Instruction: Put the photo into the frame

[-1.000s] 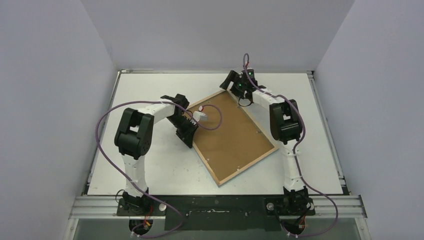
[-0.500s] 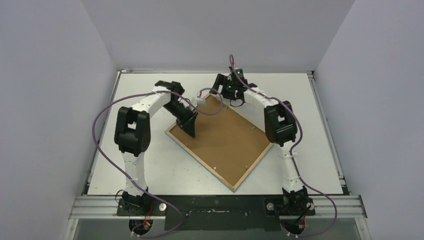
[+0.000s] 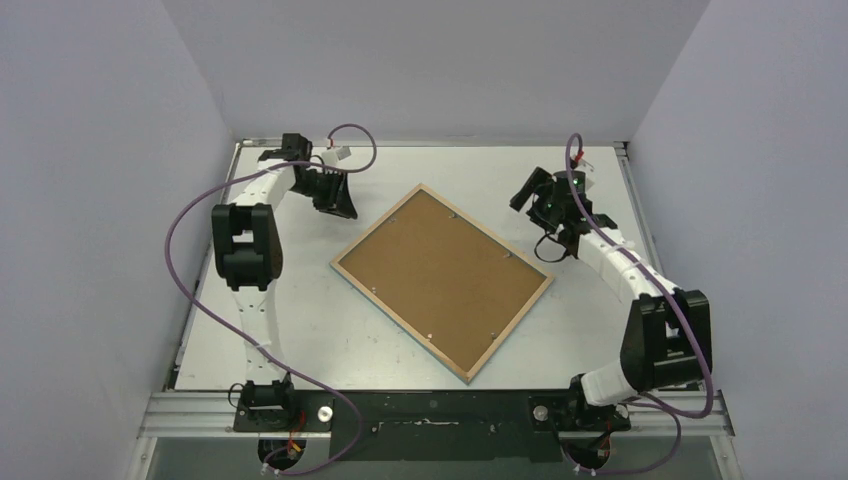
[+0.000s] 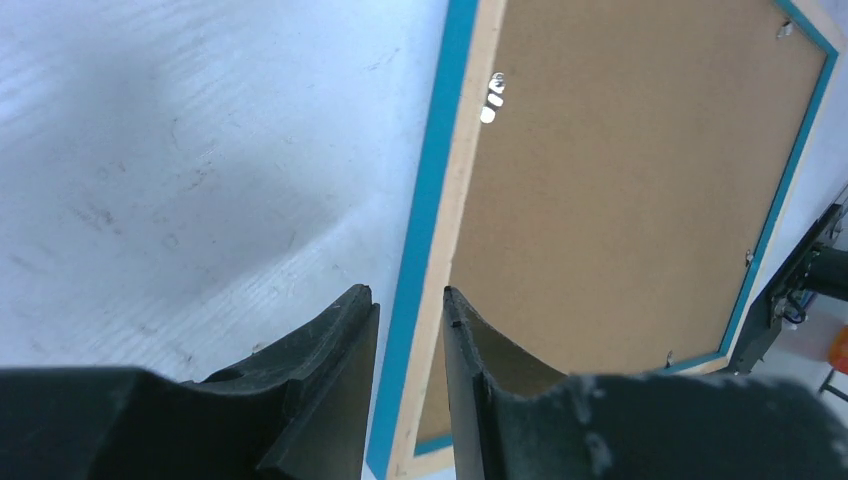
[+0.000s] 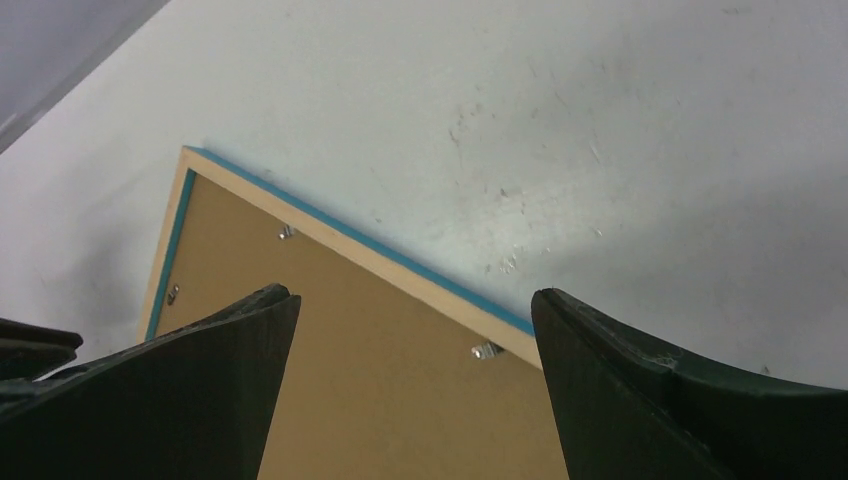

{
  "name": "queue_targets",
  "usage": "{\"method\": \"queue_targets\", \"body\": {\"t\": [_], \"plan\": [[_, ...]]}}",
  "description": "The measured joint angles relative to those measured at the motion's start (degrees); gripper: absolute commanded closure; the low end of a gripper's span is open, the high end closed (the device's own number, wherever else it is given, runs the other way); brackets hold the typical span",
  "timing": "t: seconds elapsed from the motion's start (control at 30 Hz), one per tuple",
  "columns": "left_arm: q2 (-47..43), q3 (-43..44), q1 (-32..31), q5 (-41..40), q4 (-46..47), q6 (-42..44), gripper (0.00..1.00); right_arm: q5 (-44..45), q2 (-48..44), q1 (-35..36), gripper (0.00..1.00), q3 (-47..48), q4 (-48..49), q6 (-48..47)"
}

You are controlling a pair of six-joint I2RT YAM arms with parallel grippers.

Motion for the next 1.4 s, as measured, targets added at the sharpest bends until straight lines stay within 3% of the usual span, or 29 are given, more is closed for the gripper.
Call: {"method": "queue_targets", "body": {"t": [0.33, 0.67, 0.83, 1.03, 1.4], "plan": [[4.79, -0.04, -1.29, -0.5, 3.45, -4.57, 0.77, 1.66, -14.69, -0.61, 0.1, -16.0, -7.58, 5.33], [4.79, -3.08, -1.27, 0.04, 4.66, -4.59, 0.86, 1.73, -21.4, -0.15, 0.1, -26.95, -11.58, 10.64], [4.79, -5.33, -1.29, 0.09, 5.2, -4.52, 0.89, 1.18, -19.8, 1.6, 0.1, -29.66, -9.6, 12.59], [2.99, -9.97, -1.22, 0.48, 7.67, -4.04, 0.91, -1.36, -15.78, 1.6, 0.1, -31.69, -0.61, 13.92], [-4.37, -21.68, -0.96, -0.7, 8.68, 0.31, 0.93, -0.87, -4.17, -0.35, 0.1, -20.96, 1.33, 8.37]]}}
